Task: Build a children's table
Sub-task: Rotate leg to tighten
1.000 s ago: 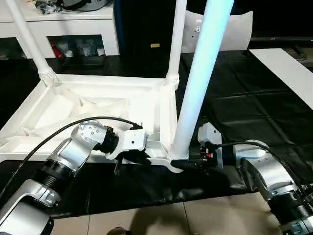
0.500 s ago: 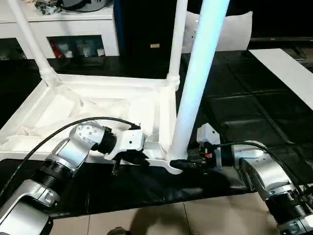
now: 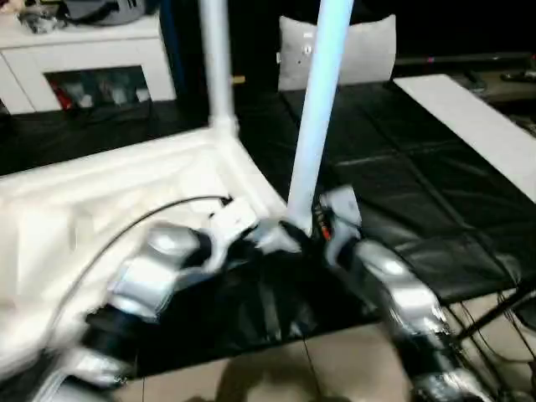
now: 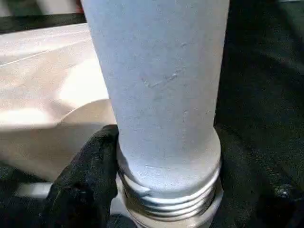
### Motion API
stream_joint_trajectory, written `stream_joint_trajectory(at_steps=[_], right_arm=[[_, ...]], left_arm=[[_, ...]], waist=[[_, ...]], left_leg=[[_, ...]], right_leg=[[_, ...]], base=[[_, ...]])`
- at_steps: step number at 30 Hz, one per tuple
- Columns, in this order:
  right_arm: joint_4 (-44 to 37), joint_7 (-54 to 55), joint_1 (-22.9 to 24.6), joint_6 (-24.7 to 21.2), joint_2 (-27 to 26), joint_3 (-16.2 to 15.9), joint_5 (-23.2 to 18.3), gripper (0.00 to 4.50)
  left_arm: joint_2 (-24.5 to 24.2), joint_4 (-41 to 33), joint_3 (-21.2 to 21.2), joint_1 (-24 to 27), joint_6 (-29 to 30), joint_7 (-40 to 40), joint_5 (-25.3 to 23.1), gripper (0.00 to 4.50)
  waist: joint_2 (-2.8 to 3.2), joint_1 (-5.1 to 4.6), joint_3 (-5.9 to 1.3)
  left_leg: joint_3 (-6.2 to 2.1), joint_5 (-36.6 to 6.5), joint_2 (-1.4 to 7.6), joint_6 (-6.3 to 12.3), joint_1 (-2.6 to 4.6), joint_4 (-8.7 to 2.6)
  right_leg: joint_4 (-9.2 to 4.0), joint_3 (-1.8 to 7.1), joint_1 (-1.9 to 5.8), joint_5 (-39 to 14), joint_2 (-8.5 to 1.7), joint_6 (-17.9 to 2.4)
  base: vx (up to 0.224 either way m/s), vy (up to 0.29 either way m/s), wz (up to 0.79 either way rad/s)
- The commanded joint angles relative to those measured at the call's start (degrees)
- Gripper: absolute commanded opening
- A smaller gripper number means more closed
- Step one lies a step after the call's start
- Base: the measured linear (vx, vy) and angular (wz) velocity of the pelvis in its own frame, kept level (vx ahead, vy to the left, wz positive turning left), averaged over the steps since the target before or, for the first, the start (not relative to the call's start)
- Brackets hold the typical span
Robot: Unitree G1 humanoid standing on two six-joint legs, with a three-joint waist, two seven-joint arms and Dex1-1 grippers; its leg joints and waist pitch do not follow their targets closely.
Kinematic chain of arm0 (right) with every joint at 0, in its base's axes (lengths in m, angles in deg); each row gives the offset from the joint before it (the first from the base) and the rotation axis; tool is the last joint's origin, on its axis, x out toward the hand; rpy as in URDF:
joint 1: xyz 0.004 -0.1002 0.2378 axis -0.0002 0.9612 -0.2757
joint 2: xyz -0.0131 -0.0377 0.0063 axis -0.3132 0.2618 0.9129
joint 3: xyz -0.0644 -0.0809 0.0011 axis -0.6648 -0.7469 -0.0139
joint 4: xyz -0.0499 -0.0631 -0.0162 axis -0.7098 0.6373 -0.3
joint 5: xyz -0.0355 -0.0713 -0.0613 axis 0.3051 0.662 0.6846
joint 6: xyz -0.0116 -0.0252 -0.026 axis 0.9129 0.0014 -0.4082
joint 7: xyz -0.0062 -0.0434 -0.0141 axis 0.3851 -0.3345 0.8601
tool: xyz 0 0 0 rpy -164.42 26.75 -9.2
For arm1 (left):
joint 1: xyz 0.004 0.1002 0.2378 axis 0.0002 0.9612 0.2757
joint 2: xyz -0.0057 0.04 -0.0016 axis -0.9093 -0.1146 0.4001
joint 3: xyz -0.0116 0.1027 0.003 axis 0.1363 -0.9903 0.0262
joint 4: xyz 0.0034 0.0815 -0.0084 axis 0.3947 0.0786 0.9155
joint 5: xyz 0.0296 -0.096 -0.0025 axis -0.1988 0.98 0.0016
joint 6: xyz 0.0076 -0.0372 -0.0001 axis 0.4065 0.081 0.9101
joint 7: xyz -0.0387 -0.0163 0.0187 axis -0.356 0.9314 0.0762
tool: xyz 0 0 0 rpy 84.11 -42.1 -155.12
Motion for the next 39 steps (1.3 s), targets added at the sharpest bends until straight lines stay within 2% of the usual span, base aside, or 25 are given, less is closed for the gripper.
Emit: stream_joint_trajectory(at_steps=[1,2,3,4,5,6,8,9,10,11,12,16,18,19,20,21,23,24,25,29,33,36,37,39], right_arm=[[3.11,0.90,-1.26,-0.57,-5.62,-3.30,-1.85,2.70],[4.06,1.96,-1.76,-0.13,-6.26,-2.36,-1.96,2.70],[4.51,2.54,-1.88,0.45,-6.28,-1.88,-1.76,3.05],[4.35,2.50,-1.58,1.03,-6.17,-1.10,-2.16,3.26],[4.12,2.50,-1.30,1.43,-6.11,-0.51,-2.34,3.40],[3.79,2.33,-1.04,1.66,-6.00,-0.14,-2.49,3.42],[2.59,1.96,-0.25,2.39,-5.41,0.62,-2.57,3.62],[1.97,1.80,0.16,2.62,-4.99,0.87,-2.57,3.84],[1.41,1.60,0.52,2.78,-4.60,1.04,-2.59,3.84],[0.27,0.78,1.23,3.23,-4.05,0.97,-2.72,3.89],[-1.58,-0.50,2.39,3.62,-3.12,0.76,-2.89,3.96],[-6.79,-5.05,5.70,3.93,0.84,0.09,-3.63,4.34],[-9.44,-8.61,7.29,4.14,3.71,-0.27,-3.91,4.47],[-9.44,-8.61,7.29,4.14,3.71,-0.27,-3.91,4.47],[-11.96,-13.63,8.71,4.31,7.66,-0.83,-4.49,4.47],[-12.09,-13.92,8.77,4.31,7.88,-0.87,-4.51,4.47],[-13.85,-19.01,9.59,4.37,12.39,-1.72,-4.31,4.47],[-14.58,-21.46,9.82,4.37,14.67,-2.45,-4.28,4.47],[-14.63,-21.62,9.83,4.36,14.82,-2.51,-4.30,4.47],[-14.98,-31.26,8.82,3.70,20.78,-4.72,-5.42,4.47],[-15.14,-37.99,7.85,3.62,24.11,-7.74,-5.58,4.47],[-14.43,-40.04,7.25,5.45,25.04,-9.11,-4.78,4.47],[-13.66,-41.87,6.81,5.80,25.54,-10.17,-4.29,4.47],[-12.78,-43.08,6.37,5.73,25.59,-10.69,-4.40,4.47]], left_arm=[[5.05,-5.76,-1.39,-2.71,-0.14,3.79,1.88,0.00],[6.01,-6.38,-1.75,-2.75,0.71,4.57,1.89,0.00],[5.84,-6.42,-2.34,-2.78,0.39,4.60,1.34,0.00],[4.95,-5.84,-2.87,-2.82,-0.72,4.24,0.66,0.00],[3.98,-5.34,-3.04,-2.85,-1.44,4.01,-0.11,0.00],[3.08,-4.88,-3.18,-2.89,-2.09,3.69,-0.70,0.00],[0.83,-3.76,-3.32,-2.98,-3.96,2.48,-1.69,0.00],[0.18,-3.30,-3.23,-3.00,-4.74,2.04,-1.75,0.00],[-0.30,-2.91,-3.17,-3.03,-5.45,1.65,-1.73,0.00],[-1.06,-2.53,-3.05,-2.96,-6.28,0.94,-1.59,0.00],[-2.18,-2.07,-3.03,-2.85,-7.07,0.11,-1.25,0.00],[-5.07,-0.42,-3.55,-2.62,-10.43,-3.59,-0.03,0.00],[-6.87,0.82,-4.25,-2.54,-13.02,-6.35,0.47,0.00],[-6.87,0.82,-4.25,-2.54,-13.02,-6.35,0.47,0.00],[-9.06,2.53,-5.27,-2.62,-17.10,-10.42,1.12,0.00],[-9.16,2.62,-5.31,-2.62,-17.27,-10.64,1.17,0.00],[-11.51,4.27,-6.50,-2.59,-21.81,-15.85,2.03,0.00],[-12.59,5.08,-6.99,-2.56,-23.52,-18.19,2.53,0.00],[-12.67,5.14,-7.03,-2.56,-23.66,-18.34,2.56,0.00],[-16.05,7.54,-10.14,-3.33,-30.74,-25.71,2.42,0.00],[-16.74,9.16,-11.27,-4.22,-33.83,-29.51,2.88,0.00],[-17.03,9.80,-11.91,-4.70,-35.24,-31.08,2.86,0.00],[-17.11,10.29,-12.42,-5.12,-36.43,-32.36,2.83,0.00],[-17.27,11.00,-12.85,-5.56,-37.72,-33.45,2.76,0.00]], waist=[[0.32,0.48,-4.52],[0.22,0.63,-4.65],[0.25,0.72,-4.72],[0.48,0.98,-4.87],[0.41,1.00,-4.88],[0.76,1.10,-4.88],[0.69,1.21,-4.77],[0.85,1.26,-4.68],[0.82,1.32,-4.59],[1.13,1.44,-4.49],[1.08,1.54,-4.47],[1.20,2.29,-4.54],[1.13,2.40,-4.60],[1.06,2.40,-4.61],[1.11,2.34,-4.60],[0.86,2.47,-4.55],[1.03,2.85,-4.44],[0.84,2.96,-4.38],[0.85,3.10,-4.39],[0.87,3.19,-4.26],[0.63,3.33,-4.32],[0.51,3.40,-4.48],[0.24,3.36,-4.47],[0.26,3.36,-4.47]], left_leg=[[-0.34,-10.26,0.81,-0.09,0.93,-3.76],[-0.31,-9.24,0.73,0.35,0.84,-3.66],[-0.29,-8.85,0.76,0.60,0.83,-3.64],[-0.30,-7.23,0.72,1.41,0.74,-3.49],[-0.32,-6.82,0.68,1.73,0.64,-3.51],[-0.30,-6.83,0.63,2.17,0.70,-3.47],[-0.36,-8.04,0.75,2.07,0.88,-3.67],[-0.38,-8.56,0.75,1.84,0.86,-3.71],[-0.35,-9.99,0.79,1.30,0.95,-3.84],[-0.40,-11.61,0.85,0.33,1.15,-3.98],[-0.36,-12.23,0.87,0.13,1.24,-4.02],[-0.39,-12.39,0.96,-0.55,1.48,-4.12],[-0.46,-11.43,0.88,-0.25,1.14,-4.13],[-0.41,-11.43,0.87,-0.18,1.15,-4.11],[-0.41,-11.45,0.89,-0.18,1.14,-4.15],[-0.39,-11.94,0.82,0.07,1.21,-4.12],[-0.37,-12.20,0.89,0.29,1.20,-4.11],[-0.35,-12.86,0.91,0.20,1.25,-4.18],[-0.28,-13.14,0.95,0.13,1.33,-4.15],[-0.36,-15.27,1.05,0.03,1.52,-4.31],[-0.33,-14.42,1.14,0.34,1.41,-4.27],[-0.26,-12.76,1.19,0.97,1.26,-4.11],[-0.26,-12.20,1.09,1.30,1.17,-4.05],[-0.20,-11.86,1.13,1.56,1.25,-3.99]], right_leg=[[-5.00,2.15,2.28,-5.78,-2.84,-13.09],[-4.83,2.07,2.43,-3.32,-2.71,-13.11],[-4.70,2.08,2.50,-2.16,-2.78,-13.21],[-4.46,2.04,2.64,1.26,-2.70,-13.16],[-4.43,2.01,2.72,2.18,-2.70,-13.15],[-4.43,2.01,2.67,3.06,-2.72,-13.15],[-4.56,1.91,2.61,1.96,-2.65,-13.02],[-4.64,1.91,2.58,1.22,-2.69,-12.94],[-4.84,1.93,2.50,-0.71,-2.71,-12.61],[-4.99,1.98,2.34,-2.95,-2.71,-12.27],[-5.15,2.00,2.23,-3.63,-2.67,-12.04],[-4.97,2.09,2.20,-2.46,-2.58,-11.39],[-4.83,2.04,2.48,-0.53,-2.59,-11.54],[-4.81,2.05,2.51,-0.33,-2.61,-11.54],[-4.74,2.05,2.41,-0.55,-2.70,-12.02],[-5.11,2.03,2.45,-1.41,-2.65,-11.85],[-5.15,2.13,2.52,-2.69,-2.77,-11.57],[-5.25,2.15,2.47,-3.79,-2.78,-11.55],[-5.19,2.20,2.37,-4.36,-2.81,-11.66],[-5.39,2.20,2.25,-7.25,-2.93,-11.91],[-5.20,2.17,2.38,-6.20,-3.05,-12.81],[-4.95,2.19,2.48,-4.27,-3.16,-13.38],[-4.89,2.11,2.53,-4.06,-3.13,-13.53],[-4.89,2.15,2.46,-4.28,-3.15,-13.62]], base=[[0.000,0.000,0.00],[0.000,0.000,0.00],[0.000,0.000,0.00],[0.000,0.000,0.00],[0.000,0.000,0.00],[0.000,0.000,0.00],[0.000,0.000,0.00],[0.000,0.000,0.00],[0.000,0.000,0.00],[0.000,0.000,0.00],[0.000,0.000,0.00],[0.000,0.000,0.00],[0.000,0.000,0.00],[0.000,0.000,0.00],[0.000,0.000,0.00],[0.000,0.000,0.00],[0.000,0.000,0.00],[0.000,0.000,0.00],[0.000,0.000,0.00],[0.000,0.000,0.00],[0.000,0.000,0.00],[0.000,0.000,0.00],[0.000,0.000,0.00],[0.000,0.000,0.00]])
